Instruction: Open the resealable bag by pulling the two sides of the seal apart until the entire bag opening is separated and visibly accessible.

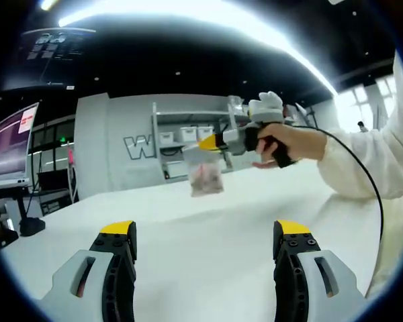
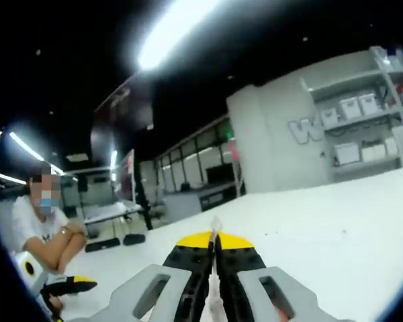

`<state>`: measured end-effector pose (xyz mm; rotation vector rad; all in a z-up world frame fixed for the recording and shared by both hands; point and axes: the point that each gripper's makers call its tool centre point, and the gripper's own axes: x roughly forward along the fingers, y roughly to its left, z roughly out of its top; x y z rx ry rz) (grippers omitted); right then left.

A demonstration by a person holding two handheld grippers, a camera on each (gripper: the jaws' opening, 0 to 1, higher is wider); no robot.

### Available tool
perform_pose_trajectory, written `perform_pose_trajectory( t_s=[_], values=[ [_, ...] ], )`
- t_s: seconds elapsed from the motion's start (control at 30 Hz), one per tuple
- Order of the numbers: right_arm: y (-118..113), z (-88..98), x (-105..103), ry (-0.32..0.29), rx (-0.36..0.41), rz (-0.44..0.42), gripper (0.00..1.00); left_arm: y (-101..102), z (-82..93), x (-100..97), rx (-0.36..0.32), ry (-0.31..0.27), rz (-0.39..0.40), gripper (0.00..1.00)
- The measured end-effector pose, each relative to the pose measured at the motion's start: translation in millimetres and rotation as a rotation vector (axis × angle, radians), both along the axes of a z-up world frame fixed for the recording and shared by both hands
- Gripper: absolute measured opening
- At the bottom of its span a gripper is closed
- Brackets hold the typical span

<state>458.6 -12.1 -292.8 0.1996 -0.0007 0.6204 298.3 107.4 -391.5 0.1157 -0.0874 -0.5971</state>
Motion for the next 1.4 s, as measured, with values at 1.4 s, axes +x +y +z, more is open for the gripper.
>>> perform_pose_trajectory(
  t_s=[1.4],
  values=[
    [-1,10.1,-72,-0.398,-0.593,0.026,0.0,9,20.4,-6.7,-0.032,0.047,0.017,0.82]
  ],
)
